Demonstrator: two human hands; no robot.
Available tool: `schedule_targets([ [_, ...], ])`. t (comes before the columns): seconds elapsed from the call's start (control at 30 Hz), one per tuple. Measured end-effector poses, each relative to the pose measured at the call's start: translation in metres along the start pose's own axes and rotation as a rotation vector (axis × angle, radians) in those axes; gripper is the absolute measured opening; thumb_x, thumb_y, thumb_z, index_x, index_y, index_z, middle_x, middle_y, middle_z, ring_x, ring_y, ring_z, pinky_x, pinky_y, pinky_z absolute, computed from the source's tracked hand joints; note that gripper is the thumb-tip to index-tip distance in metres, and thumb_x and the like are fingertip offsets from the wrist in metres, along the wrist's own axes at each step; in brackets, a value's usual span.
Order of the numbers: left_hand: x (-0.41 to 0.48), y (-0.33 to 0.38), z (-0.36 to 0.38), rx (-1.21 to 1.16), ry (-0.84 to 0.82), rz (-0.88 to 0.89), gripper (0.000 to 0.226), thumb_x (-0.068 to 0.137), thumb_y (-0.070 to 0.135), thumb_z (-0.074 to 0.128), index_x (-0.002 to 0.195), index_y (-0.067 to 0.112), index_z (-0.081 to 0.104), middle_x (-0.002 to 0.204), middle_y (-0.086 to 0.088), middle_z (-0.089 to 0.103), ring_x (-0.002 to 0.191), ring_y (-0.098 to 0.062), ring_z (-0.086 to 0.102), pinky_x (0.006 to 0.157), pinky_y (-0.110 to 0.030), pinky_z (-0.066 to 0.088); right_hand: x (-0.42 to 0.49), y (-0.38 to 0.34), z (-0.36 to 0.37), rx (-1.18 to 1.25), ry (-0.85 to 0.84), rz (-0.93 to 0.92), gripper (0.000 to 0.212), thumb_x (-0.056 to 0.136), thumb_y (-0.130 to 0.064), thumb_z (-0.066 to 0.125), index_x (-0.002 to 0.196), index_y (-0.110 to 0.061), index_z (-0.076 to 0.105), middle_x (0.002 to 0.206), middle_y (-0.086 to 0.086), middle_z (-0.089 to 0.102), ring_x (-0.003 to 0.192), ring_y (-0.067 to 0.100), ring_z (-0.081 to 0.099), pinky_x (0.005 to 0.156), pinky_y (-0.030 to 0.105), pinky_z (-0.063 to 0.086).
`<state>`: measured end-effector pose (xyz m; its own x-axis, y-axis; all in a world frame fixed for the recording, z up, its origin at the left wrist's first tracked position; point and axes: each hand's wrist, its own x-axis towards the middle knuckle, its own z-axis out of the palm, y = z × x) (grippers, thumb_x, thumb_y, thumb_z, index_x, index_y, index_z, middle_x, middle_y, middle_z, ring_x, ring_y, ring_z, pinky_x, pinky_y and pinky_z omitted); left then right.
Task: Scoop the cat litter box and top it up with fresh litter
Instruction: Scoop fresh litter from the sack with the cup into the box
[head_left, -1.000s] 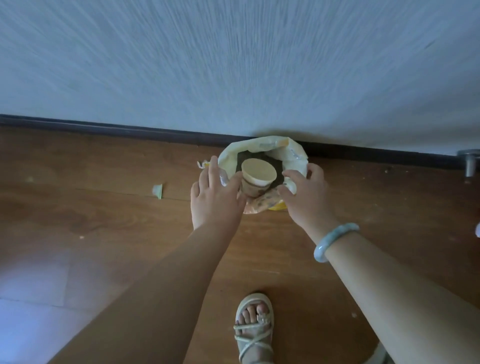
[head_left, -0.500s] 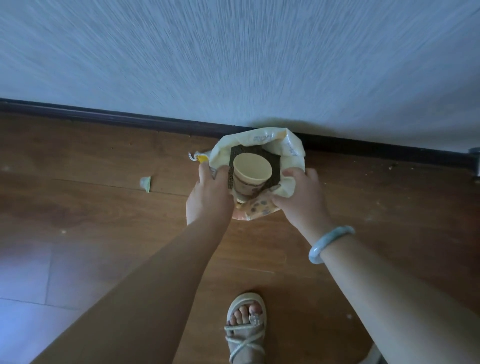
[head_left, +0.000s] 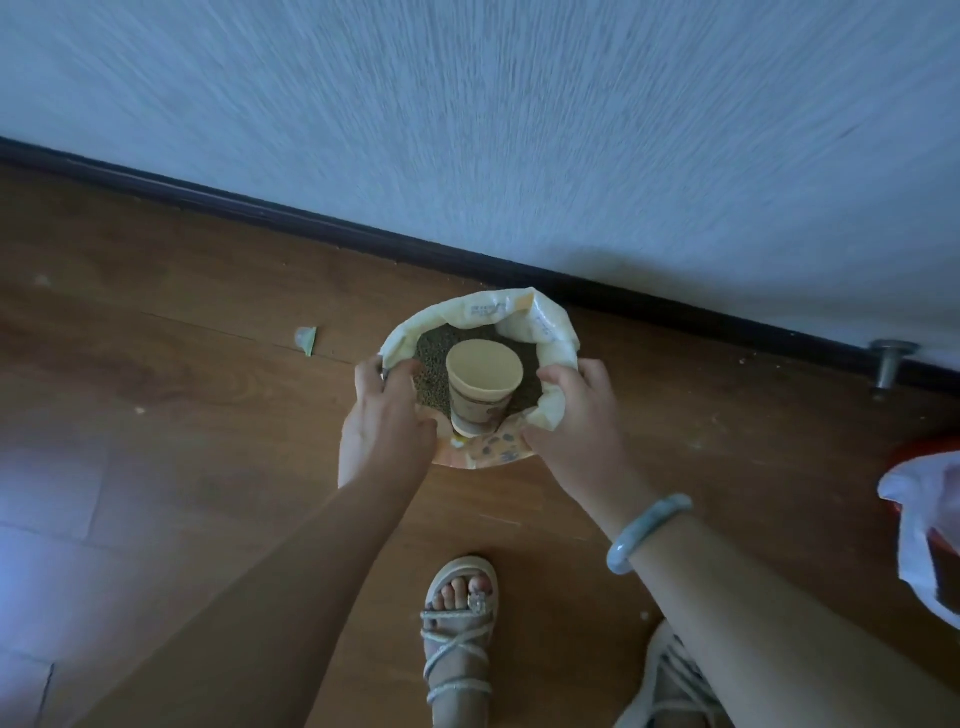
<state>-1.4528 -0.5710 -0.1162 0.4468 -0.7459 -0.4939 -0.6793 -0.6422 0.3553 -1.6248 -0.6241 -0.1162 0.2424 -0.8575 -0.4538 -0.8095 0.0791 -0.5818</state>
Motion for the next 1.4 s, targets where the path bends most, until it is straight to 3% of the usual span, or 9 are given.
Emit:
schedule_targets([
  [0.1,-0.03,-0.004,-0.018,-0.064,0.012,-0.03,0.055,0.081,0.008,0.057,0.133,0.022,0.044,0.134,-0.004,0.031,0.093,-0.031,0.056,0.076,-0.033,0.042,-0.026,-0.014,-0.01,-0.021,-0.018,-0.051,0.053,0.077,-0.017,0.071,0.126,-0.018,0.052,0.122,-0.003,0.04,0.093,0.004,0.043,0.075,0.019,0.04],
  [0.23,-0.07,-0.01,-0.053,-0.132,0.037,-0.089,0.055,0.081,0.009,0.057,0.133,0.023,0.044,0.132,-0.003,0.032,0.095,-0.031,0.057,0.077,-0.032,0.041,-0.06,-0.042,-0.025,-0.066,-0.047,-0.12,0.053,0.073,-0.021,0.075,0.123,-0.02,0.055,0.12,-0.002,0.044,0.096,0.017,0.055,0.079,0.038,0.052],
  [0.33,-0.098,-0.014,-0.083,-0.188,0.072,-0.139,0.055,0.08,0.009,0.056,0.132,0.024,0.044,0.133,-0.003,0.032,0.094,-0.031,0.057,0.079,-0.034,0.043,-0.081,-0.071,-0.039,-0.091,-0.075,-0.176,0.054,0.072,-0.021,0.076,0.122,-0.021,0.055,0.119,-0.003,0.044,0.097,0.019,0.057,0.079,0.04,0.053],
  [0.53,-0.154,-0.025,-0.146,-0.296,0.175,-0.249,0.058,0.077,0.007,0.055,0.131,0.026,0.044,0.133,-0.002,0.033,0.095,-0.031,0.057,0.081,-0.038,0.048,-0.117,-0.144,-0.068,-0.141,-0.151,-0.307,0.056,0.072,-0.013,0.077,0.123,-0.018,0.056,0.121,0.0,0.044,0.097,0.018,0.057,0.078,0.029,0.052],
  [0.8,-0.217,-0.068,-0.228,-0.457,0.335,-0.4,0.06,0.077,0.008,0.059,0.132,0.028,0.045,0.131,0.004,0.033,0.095,-0.022,0.052,0.078,-0.03,0.043,-0.158,-0.253,-0.077,-0.177,-0.265,-0.535,0.055,0.07,-0.011,0.079,0.121,-0.016,0.058,0.115,-0.001,0.045,0.092,0.015,0.055,0.074,0.023,0.048],
  [1.2,-0.294,-0.194,-0.355,-0.626,0.465,-0.618,0.061,0.077,0.009,0.057,0.132,0.033,0.045,0.129,0.009,0.034,0.091,-0.016,0.052,0.076,-0.029,0.045,-0.235,-0.431,-0.005,-0.208,-0.434,-0.682,0.055,0.074,-0.009,0.076,0.124,-0.018,0.056,0.11,-0.01,0.038,0.095,0.007,0.049,0.078,0.008,0.033],
  [1.4,-0.315,-0.269,-0.392,-0.612,0.557,-0.715,0.062,0.077,0.006,0.057,0.131,0.033,0.045,0.128,0.008,0.034,0.088,-0.016,0.052,0.074,-0.028,0.045,-0.258,-0.5,0.06,-0.213,-0.514,-0.759,0.056,0.073,-0.009,0.076,0.124,-0.017,0.057,0.11,-0.01,0.039,0.095,0.004,0.047,0.077,0.011,0.035],
])
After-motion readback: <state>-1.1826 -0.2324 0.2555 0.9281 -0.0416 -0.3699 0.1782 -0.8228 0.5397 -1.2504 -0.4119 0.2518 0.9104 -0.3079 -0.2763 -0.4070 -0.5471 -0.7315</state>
